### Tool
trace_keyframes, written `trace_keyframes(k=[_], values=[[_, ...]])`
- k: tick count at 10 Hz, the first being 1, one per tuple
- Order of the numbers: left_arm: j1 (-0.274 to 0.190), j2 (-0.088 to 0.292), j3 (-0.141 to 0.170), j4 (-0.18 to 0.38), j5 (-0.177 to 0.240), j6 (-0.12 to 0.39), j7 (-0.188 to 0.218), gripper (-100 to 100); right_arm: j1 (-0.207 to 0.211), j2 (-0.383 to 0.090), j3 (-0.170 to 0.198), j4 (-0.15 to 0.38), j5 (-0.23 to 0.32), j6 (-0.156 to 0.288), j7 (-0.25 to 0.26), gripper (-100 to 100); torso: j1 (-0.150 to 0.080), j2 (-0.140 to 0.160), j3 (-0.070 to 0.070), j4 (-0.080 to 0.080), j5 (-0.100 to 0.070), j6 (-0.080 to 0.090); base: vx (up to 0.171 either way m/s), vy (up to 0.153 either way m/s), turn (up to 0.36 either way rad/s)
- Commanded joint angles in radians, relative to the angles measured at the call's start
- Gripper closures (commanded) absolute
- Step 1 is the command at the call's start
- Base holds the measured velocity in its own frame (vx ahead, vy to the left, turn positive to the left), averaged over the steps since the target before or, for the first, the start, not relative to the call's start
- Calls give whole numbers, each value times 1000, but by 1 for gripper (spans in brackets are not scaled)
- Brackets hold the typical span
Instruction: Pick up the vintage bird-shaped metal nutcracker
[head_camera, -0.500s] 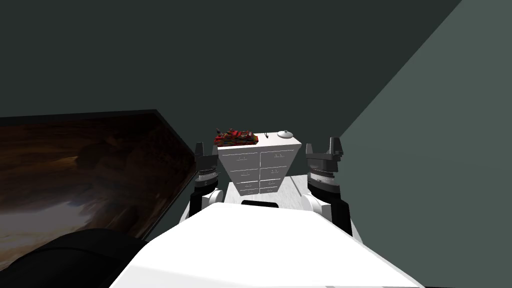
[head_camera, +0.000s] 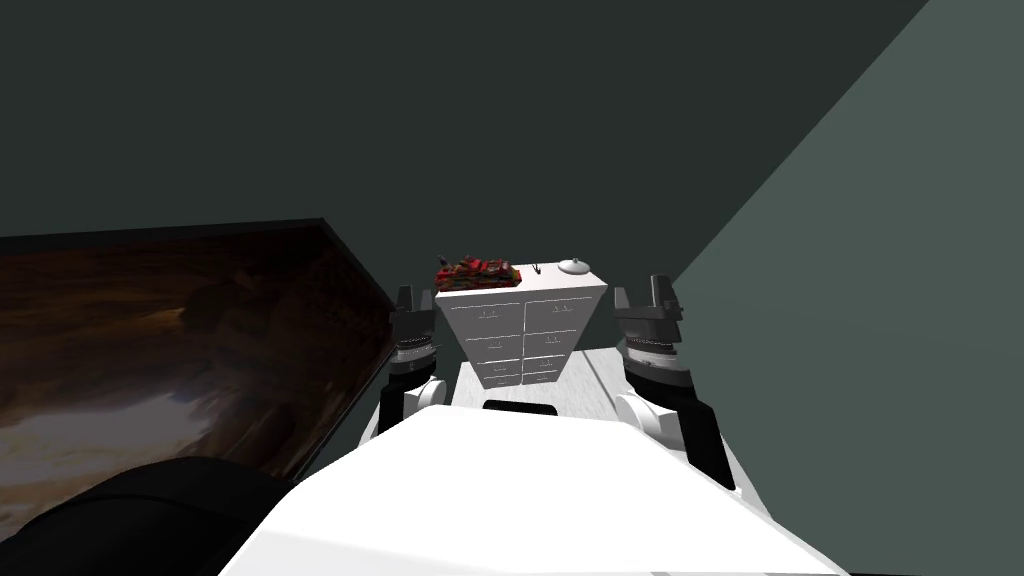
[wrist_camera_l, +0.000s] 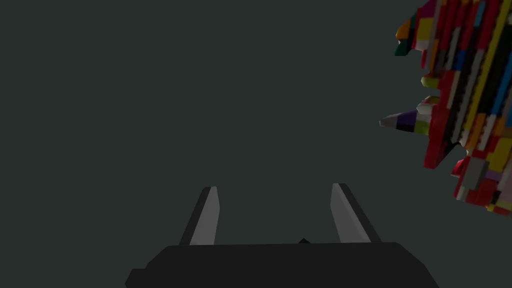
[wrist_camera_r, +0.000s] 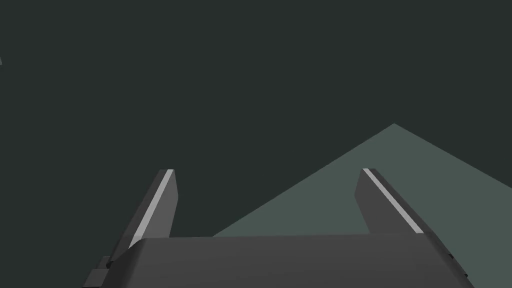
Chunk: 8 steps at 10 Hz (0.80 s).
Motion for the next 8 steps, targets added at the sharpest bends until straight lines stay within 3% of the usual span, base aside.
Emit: trace_keyframes(k=[1, 7, 8], values=[[0, 0, 0, 0, 0, 0, 0, 0, 1, -36, -9, -3, -9, 11, 0, -100, 0, 0, 0, 0, 0, 0, -50, 62, 0], [0, 0, 0, 0, 0, 0, 0, 0, 15, -192, -67, -24, -66, 73, 3, -100, -2, -1, -1, 0, 0, 0, -38, 42, 14], [0, 0, 0, 0, 0, 0, 0, 0, 21, -227, -91, -31, -89, 99, 4, -100, -2, -2, -1, 0, 0, 0, -51, 60, 30]])
